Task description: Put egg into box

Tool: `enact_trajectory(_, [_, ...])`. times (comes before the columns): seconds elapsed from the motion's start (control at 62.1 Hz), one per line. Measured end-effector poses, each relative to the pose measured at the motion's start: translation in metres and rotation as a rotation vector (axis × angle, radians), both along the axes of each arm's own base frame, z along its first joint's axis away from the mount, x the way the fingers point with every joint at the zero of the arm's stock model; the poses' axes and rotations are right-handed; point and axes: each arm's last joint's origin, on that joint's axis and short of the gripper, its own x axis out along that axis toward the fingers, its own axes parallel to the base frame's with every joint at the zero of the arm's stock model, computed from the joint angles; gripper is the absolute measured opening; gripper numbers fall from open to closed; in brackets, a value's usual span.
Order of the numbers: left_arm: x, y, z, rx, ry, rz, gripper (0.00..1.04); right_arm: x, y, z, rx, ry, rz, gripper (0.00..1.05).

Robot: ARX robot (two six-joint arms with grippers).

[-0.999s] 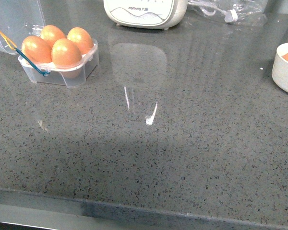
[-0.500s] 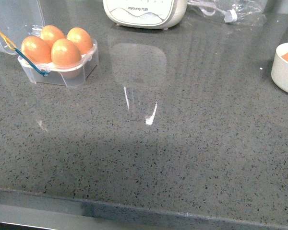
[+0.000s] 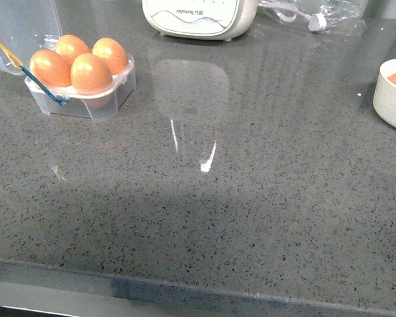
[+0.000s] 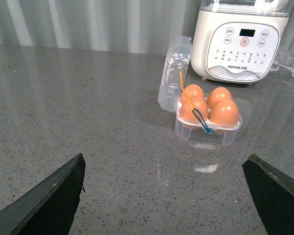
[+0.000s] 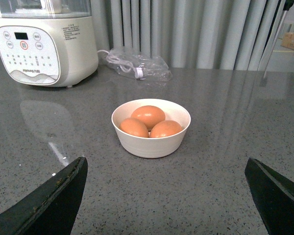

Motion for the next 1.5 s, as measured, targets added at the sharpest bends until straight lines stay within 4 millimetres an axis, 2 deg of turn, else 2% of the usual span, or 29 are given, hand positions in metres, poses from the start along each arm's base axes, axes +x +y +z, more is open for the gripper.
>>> enact_trajectory(0.435, [0.000,0.000,0.000,0.000,0.000,0.000,0.98,0.000,0.000,0.000,0.000,0.000,0.000,0.97])
enact_trajectory(0.564, [0.002,0.001,-0.004,-0.123,0.262,0.149,0.98,0.000,0.000,0.000,0.000,0.000,0.000,0.97])
enact_trajectory(0.838, [0.012,0.004,0.021,-0.172,0.181,0.118,0.98,0.000,0.000,0.000,0.000,0.000,0.000,0.97])
enact_trajectory(0.983, [0.030,0.009,0.027,-0.166,0.157,0.092,0.98,0.000,0.000,0.000,0.000,0.000,0.000,0.97])
enact_trajectory(1.16, [0.067,0.023,0.043,-0.140,0.118,0.077,0.98,0.000,0.000,0.000,0.000,0.000,0.000,0.97])
enact_trajectory(1.241, [0.089,0.031,0.048,-0.131,0.122,0.081,0.98,0.000,0.000,0.000,0.000,0.000,0.000,0.97])
enact_trajectory(1.337, [0.125,0.045,0.051,-0.102,0.158,0.109,0.98,0.000,0.000,0.000,0.000,0.000,0.000,0.97])
enact_trajectory(1.499, [0.163,0.060,0.052,-0.071,0.201,0.137,0.98,0.000,0.000,0.000,0.000,0.000,0.000,0.97])
